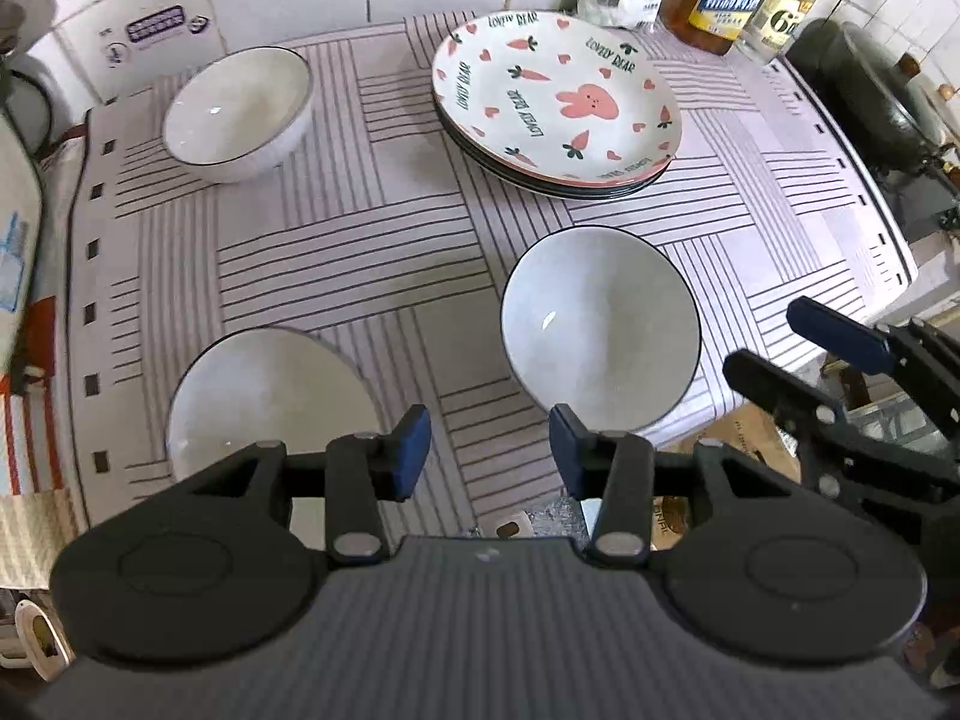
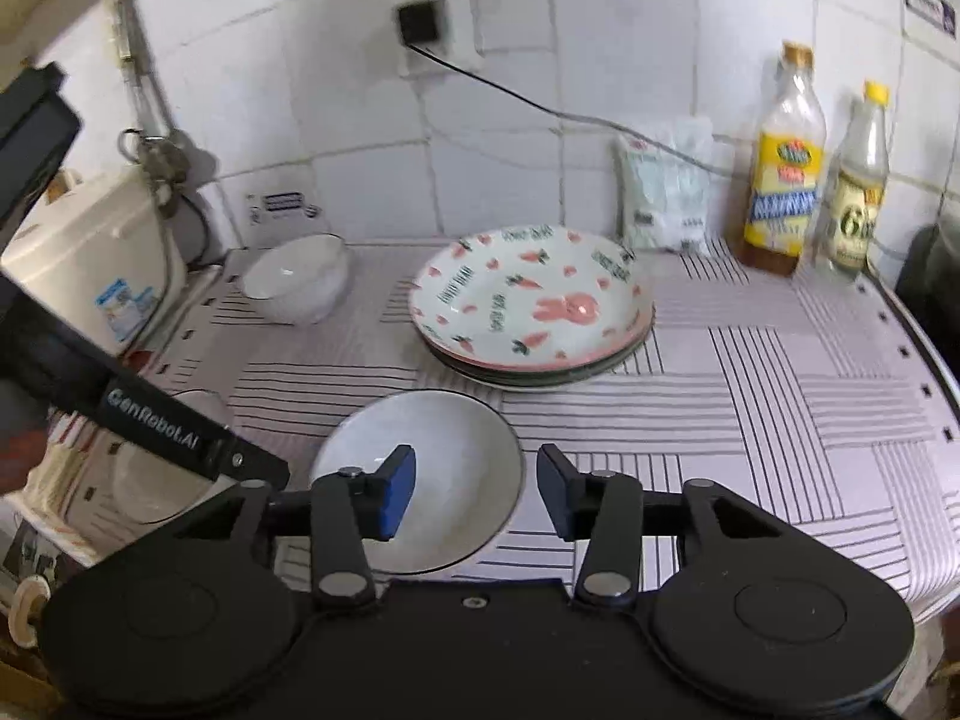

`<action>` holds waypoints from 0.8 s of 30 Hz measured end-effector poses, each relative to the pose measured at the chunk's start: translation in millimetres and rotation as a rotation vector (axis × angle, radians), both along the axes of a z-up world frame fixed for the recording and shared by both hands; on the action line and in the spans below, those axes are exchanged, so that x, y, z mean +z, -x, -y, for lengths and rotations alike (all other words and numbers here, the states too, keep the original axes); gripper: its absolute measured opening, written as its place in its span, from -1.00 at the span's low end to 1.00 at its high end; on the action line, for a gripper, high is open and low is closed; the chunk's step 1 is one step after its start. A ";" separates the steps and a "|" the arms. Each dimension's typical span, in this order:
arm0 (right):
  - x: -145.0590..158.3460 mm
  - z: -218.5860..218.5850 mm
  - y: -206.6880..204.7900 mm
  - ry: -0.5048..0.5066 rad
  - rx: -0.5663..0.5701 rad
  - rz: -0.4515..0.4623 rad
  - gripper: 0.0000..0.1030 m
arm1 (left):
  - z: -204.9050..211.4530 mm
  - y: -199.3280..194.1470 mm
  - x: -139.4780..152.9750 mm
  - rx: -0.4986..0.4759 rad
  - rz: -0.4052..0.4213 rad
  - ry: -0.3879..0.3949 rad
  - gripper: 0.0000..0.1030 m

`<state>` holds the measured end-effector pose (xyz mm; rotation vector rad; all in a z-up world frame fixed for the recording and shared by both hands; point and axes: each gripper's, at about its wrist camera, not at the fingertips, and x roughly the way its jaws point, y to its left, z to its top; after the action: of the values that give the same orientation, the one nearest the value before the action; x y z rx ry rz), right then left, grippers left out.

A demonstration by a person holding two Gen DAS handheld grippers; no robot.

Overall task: Organize plates and bowls
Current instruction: 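Lift the white bowl with the left tool toward another white bowl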

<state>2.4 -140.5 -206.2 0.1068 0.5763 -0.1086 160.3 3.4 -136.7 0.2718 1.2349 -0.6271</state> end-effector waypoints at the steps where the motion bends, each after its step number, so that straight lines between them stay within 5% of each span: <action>1: 3.1 -5.4 3.2 0.007 0.008 0.004 0.06 | -6.1 1.9 3.6 0.002 0.000 0.007 -0.15; 10: 26.6 -54.5 25.5 0.092 0.106 0.029 0.30 | -58.8 14.6 23.5 0.039 0.041 0.015 0.02; 21: 21.0 -105.0 21.8 0.153 0.253 0.013 0.49 | -127.4 11.2 12.9 0.109 0.078 0.034 0.29; 24: 12.6 -118.8 15.1 0.149 0.298 0.025 0.74 | -141.9 3.6 2.2 0.124 0.077 0.048 0.31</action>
<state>-12.7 -21.7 -193.6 -0.1228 0.5510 0.1396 156.7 145.3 -134.5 0.1763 1.1520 -0.5332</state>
